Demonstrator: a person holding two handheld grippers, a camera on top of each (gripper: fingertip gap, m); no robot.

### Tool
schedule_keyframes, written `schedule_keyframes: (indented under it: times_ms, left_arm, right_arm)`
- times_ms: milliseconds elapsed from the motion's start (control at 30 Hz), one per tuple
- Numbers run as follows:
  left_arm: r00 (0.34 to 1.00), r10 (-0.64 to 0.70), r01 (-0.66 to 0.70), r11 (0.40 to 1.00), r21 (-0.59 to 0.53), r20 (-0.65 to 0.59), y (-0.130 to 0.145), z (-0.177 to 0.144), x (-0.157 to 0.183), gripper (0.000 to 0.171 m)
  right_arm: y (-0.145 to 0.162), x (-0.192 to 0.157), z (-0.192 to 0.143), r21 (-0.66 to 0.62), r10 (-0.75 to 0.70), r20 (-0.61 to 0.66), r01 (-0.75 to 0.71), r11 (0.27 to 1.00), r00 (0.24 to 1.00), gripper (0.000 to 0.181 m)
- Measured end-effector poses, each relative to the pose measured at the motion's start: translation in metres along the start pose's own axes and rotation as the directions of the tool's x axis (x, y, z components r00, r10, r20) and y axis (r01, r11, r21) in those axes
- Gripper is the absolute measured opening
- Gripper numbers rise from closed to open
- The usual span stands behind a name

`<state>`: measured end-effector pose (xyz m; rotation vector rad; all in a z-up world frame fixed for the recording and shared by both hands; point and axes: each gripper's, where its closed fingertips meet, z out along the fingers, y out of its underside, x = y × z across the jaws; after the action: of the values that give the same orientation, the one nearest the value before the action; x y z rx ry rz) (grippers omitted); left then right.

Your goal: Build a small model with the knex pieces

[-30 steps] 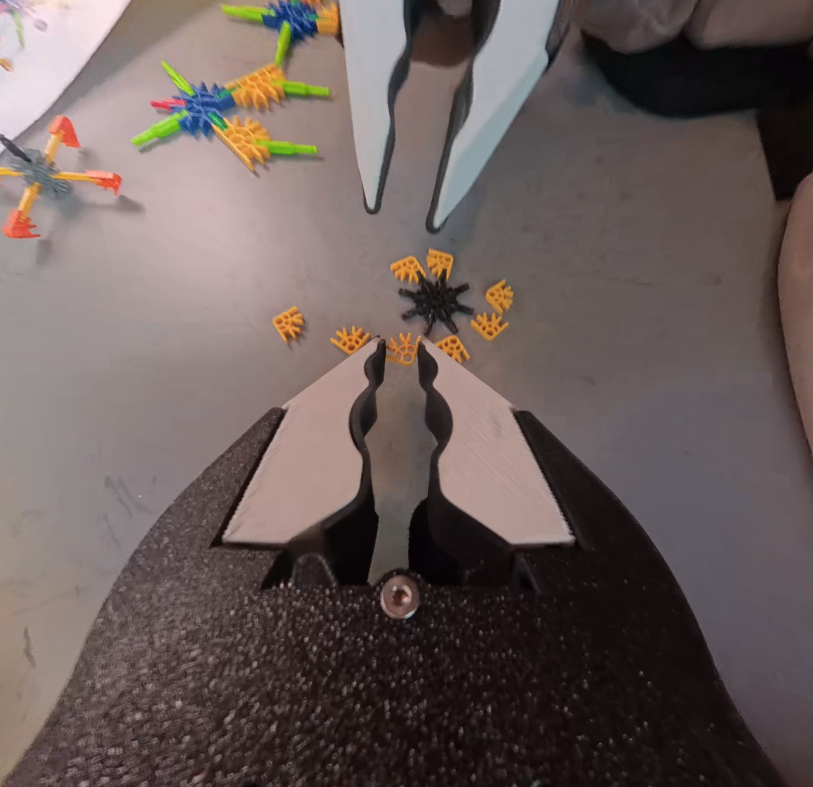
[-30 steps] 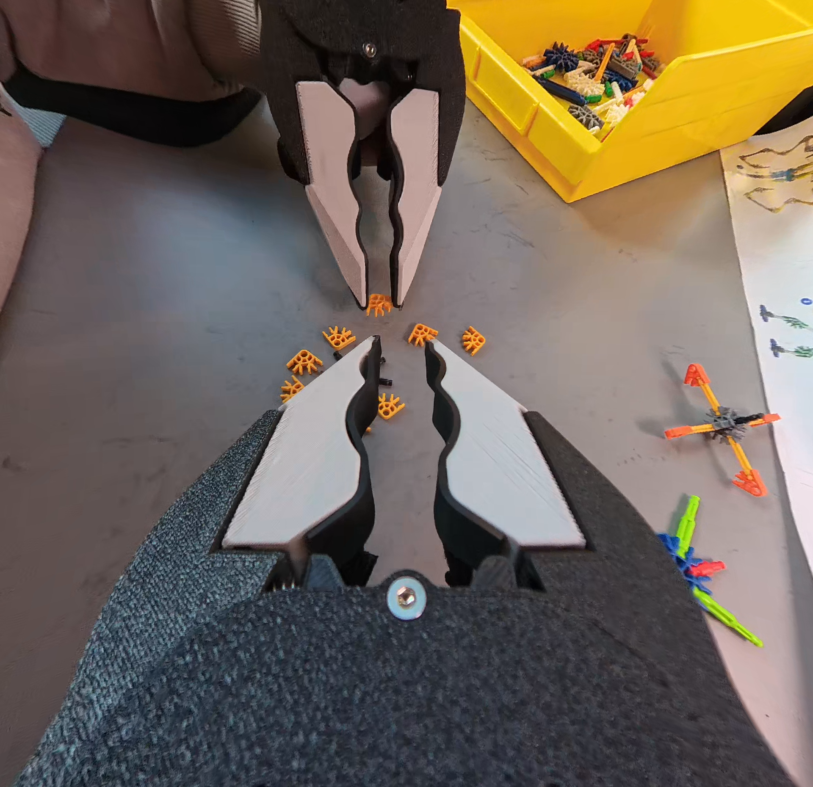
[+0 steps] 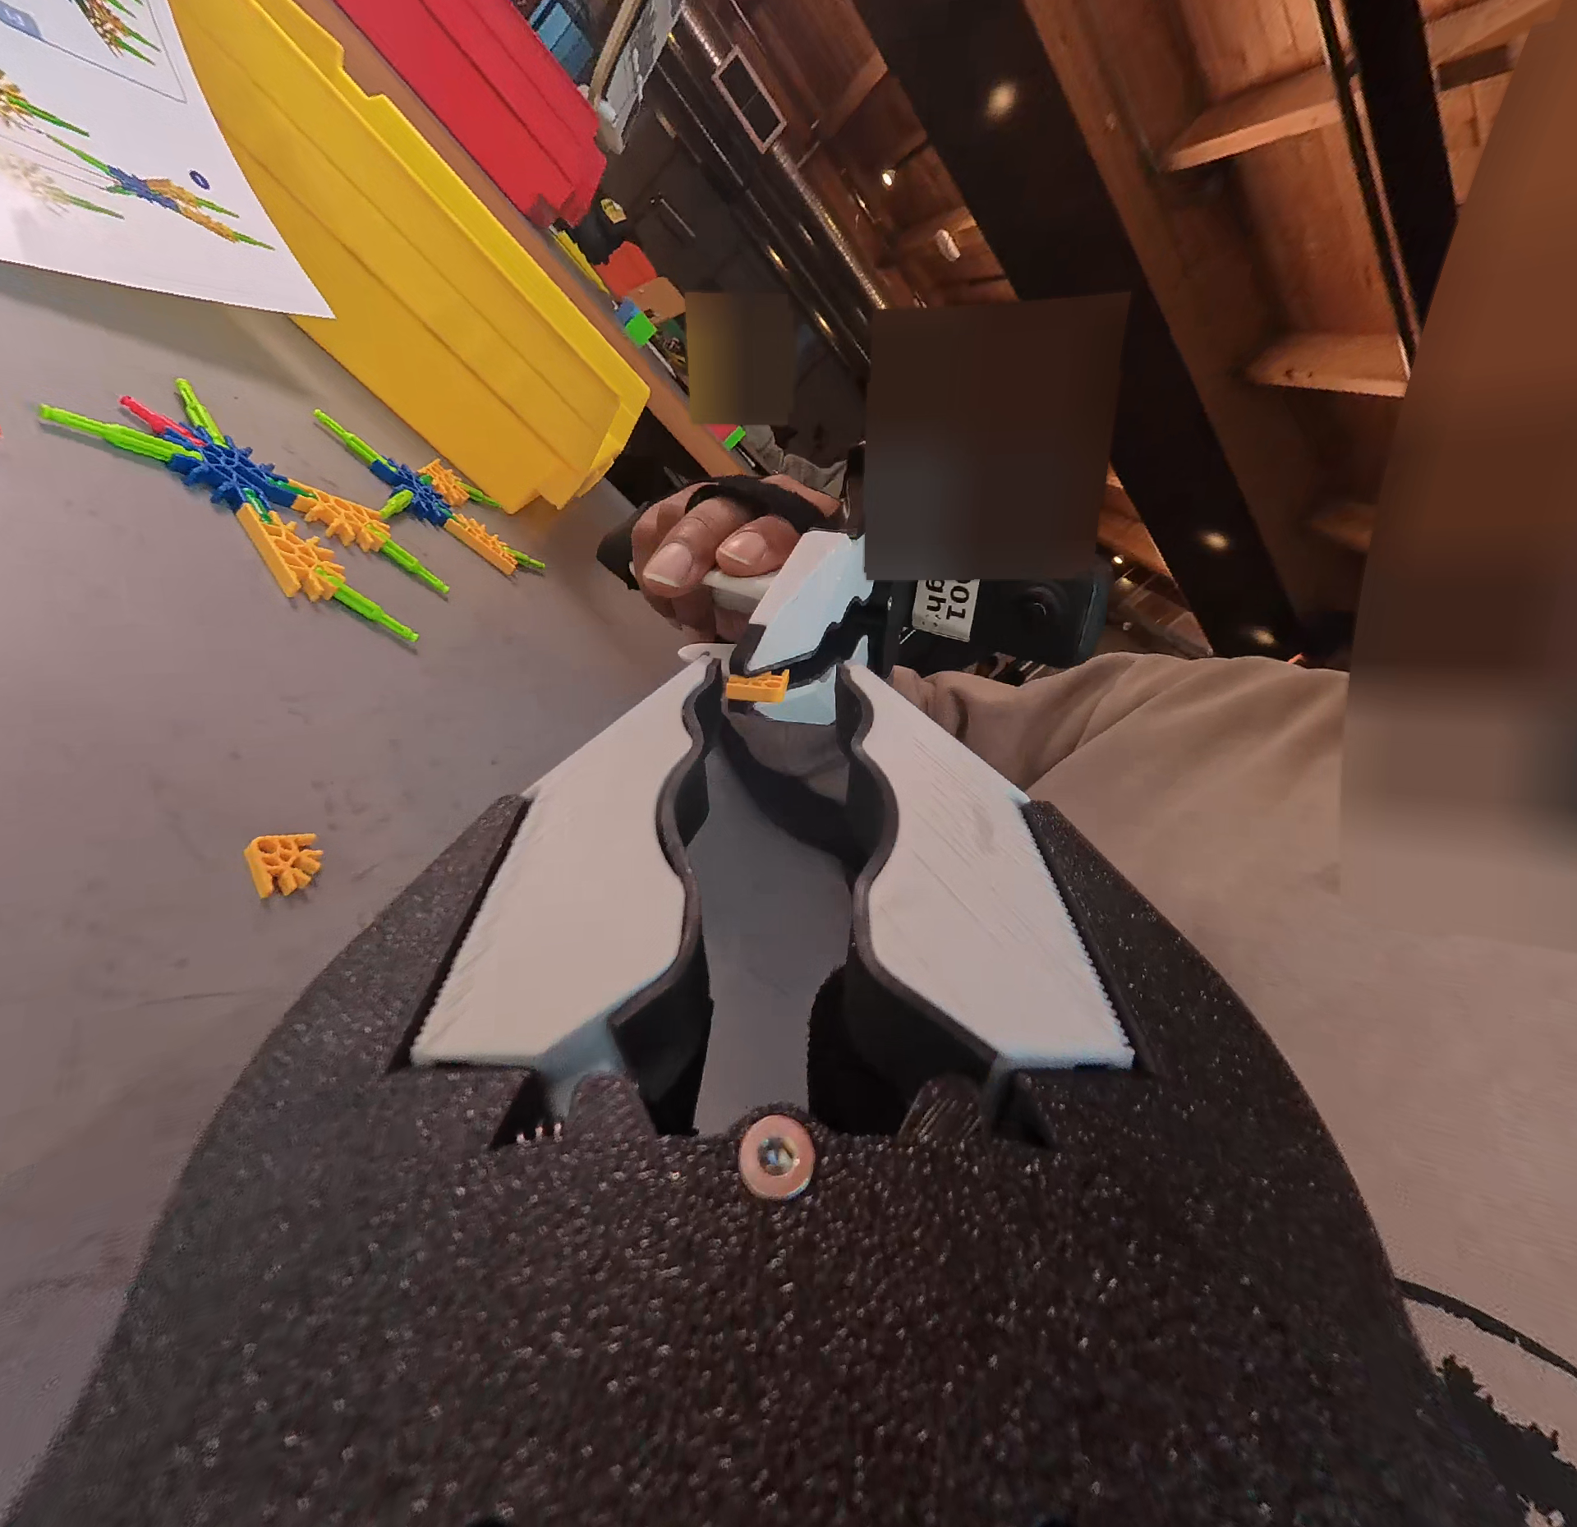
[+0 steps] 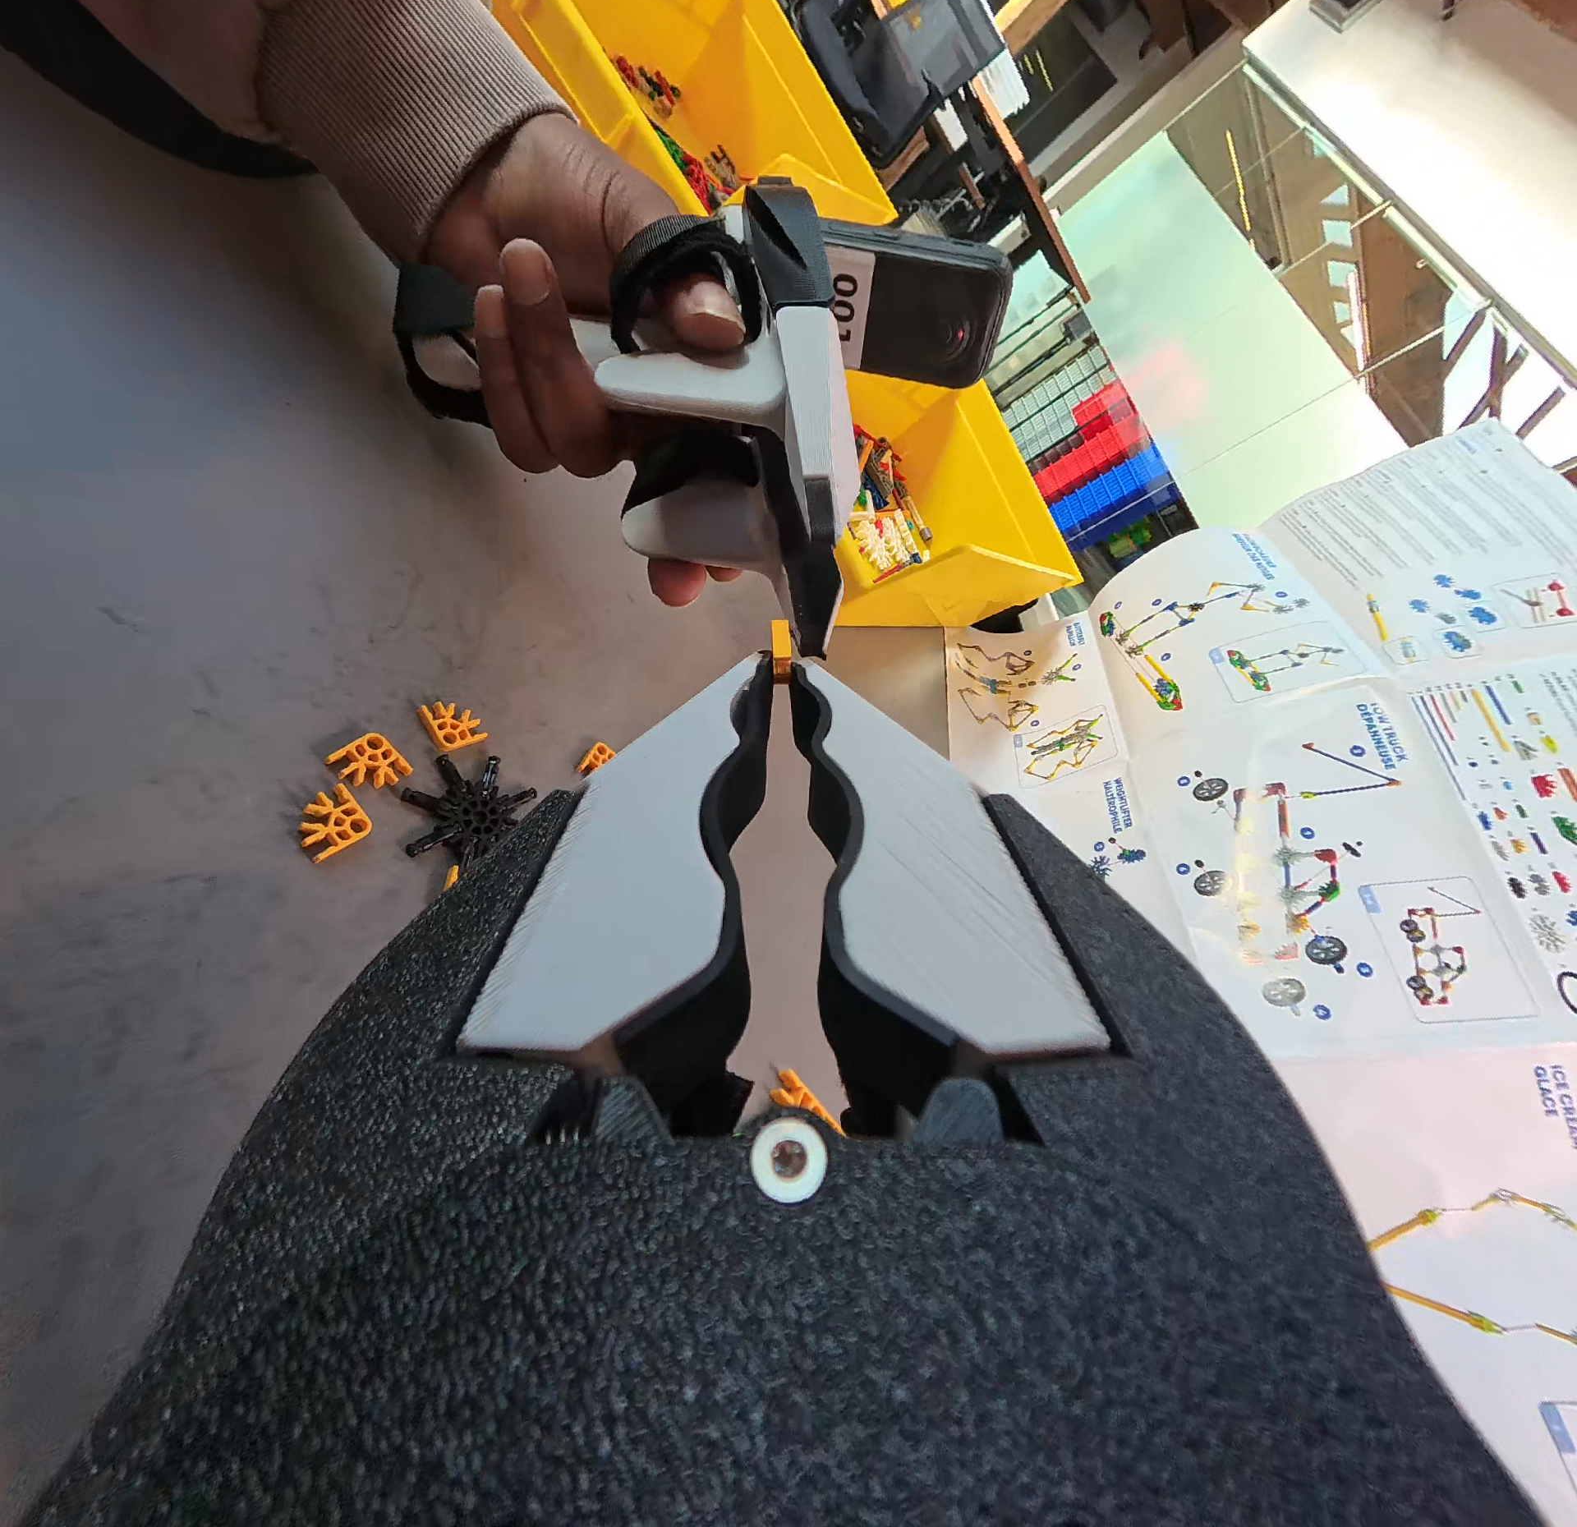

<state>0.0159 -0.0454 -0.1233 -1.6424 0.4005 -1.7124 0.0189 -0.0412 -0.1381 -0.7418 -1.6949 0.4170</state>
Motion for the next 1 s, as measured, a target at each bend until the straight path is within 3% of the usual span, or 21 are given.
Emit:
schedule_keyframes:
  times_ms: [133, 200, 400, 700, 867, 1000]
  left_arm:
    - [1.0, 0.014, -0.015, 0.999, -0.052, -0.013, 0.01, 0.006, 0.003, 0.025]
    - [0.999, 0.033, -0.032, 0.998, -0.062, 0.012, 0.012, 0.007, 0.001, 0.015]
    - [0.995, 0.068, -0.062, 0.995, -0.075, 0.068, 0.011, 0.006, -0.003, 0.015]
    - [0.997, 0.062, -0.059, 0.996, -0.067, 0.054, 0.013, 0.009, -0.003, 0.014]
    - [0.965, 0.199, -0.189, 0.979, -0.073, 0.172, 0.01, 0.008, -0.013, 0.014]
    - [0.865, 0.417, -0.394, 0.909, -0.138, 0.278, 0.007, 0.007, -0.017, 0.014]
  right_arm:
    - [-0.005, -0.003, 0.001, 0.014, -0.03, -0.008, 0.03, 0.999, 1.0, 0.002]
    - [-0.008, -0.004, 0.001, 0.027, -0.035, -0.005, 0.035, 0.999, 0.999, 0.002]
    - [-0.005, -0.001, 0.002, 0.021, -0.022, -0.017, 0.022, 1.0, 1.0, 0.002]
    - [-0.004, -0.001, 0.001, 0.021, 0.006, -0.015, -0.005, 1.0, 1.0, 0.002]
    - [0.005, 0.003, 0.005, 0.006, 0.115, -0.026, -0.114, 0.993, 0.993, 0.003]
    - [0.009, 0.004, 0.006, 0.025, 0.252, 0.011, -0.252, 0.967, 0.968, 0.006]
